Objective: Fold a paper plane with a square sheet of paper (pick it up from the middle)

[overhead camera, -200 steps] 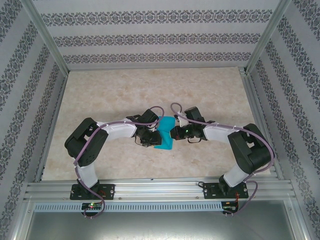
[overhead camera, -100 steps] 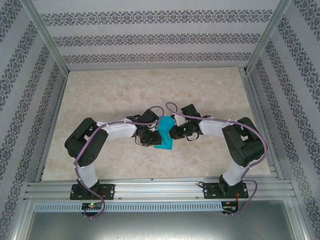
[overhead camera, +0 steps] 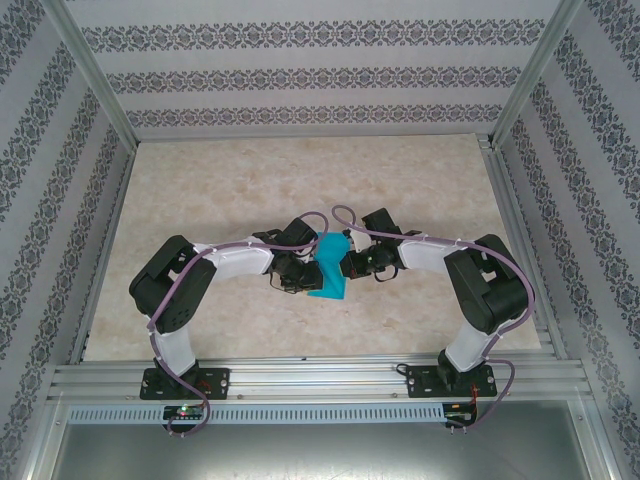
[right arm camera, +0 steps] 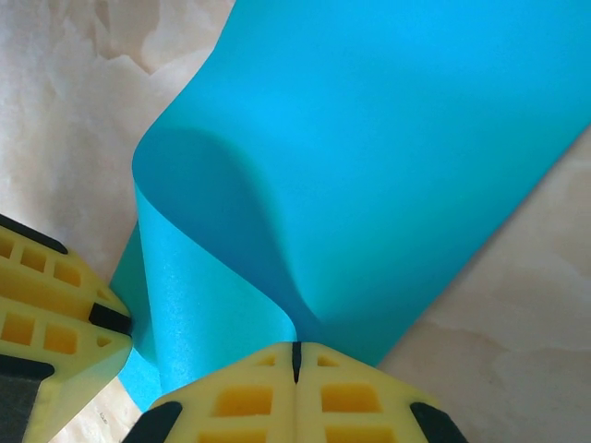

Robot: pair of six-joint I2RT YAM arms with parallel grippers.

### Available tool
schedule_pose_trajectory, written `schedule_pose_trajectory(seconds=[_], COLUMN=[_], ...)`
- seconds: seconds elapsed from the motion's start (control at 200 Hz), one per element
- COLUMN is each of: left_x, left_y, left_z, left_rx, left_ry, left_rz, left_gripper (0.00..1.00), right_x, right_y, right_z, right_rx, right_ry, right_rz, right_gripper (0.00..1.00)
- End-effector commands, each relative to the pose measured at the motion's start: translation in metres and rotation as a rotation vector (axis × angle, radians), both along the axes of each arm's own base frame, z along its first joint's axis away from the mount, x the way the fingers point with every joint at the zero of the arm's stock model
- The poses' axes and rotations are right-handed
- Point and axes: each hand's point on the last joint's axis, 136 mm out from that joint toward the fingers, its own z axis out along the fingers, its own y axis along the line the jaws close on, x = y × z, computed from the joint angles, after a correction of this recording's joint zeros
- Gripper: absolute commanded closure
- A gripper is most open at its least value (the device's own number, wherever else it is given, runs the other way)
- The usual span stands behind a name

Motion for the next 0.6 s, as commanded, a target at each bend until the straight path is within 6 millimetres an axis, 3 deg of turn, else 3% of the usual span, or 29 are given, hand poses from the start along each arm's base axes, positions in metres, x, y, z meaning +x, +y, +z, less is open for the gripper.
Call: schedule_pose_trajectory(seconds=[0.0,0.595], left_x=[-0.0067,-0.0065], left_y=[0.0074,0.0069], left_z=[-0.007,-0.0087], left_rx=[0.059,0.06], left_ry=[0.009,0.012], left_rz=[-0.011,-0.014], left_gripper=[0.8,0.8], right_x=[0.0089,0.0123], right_y=[-0.0053,-0.0037], right_z=[0.003,-0.001], right_rx=[-0.026,-0.068], right_ry=[-0.027,-0.032], right_rz=[-0.004,0.014], right_gripper=[0.96,0.96])
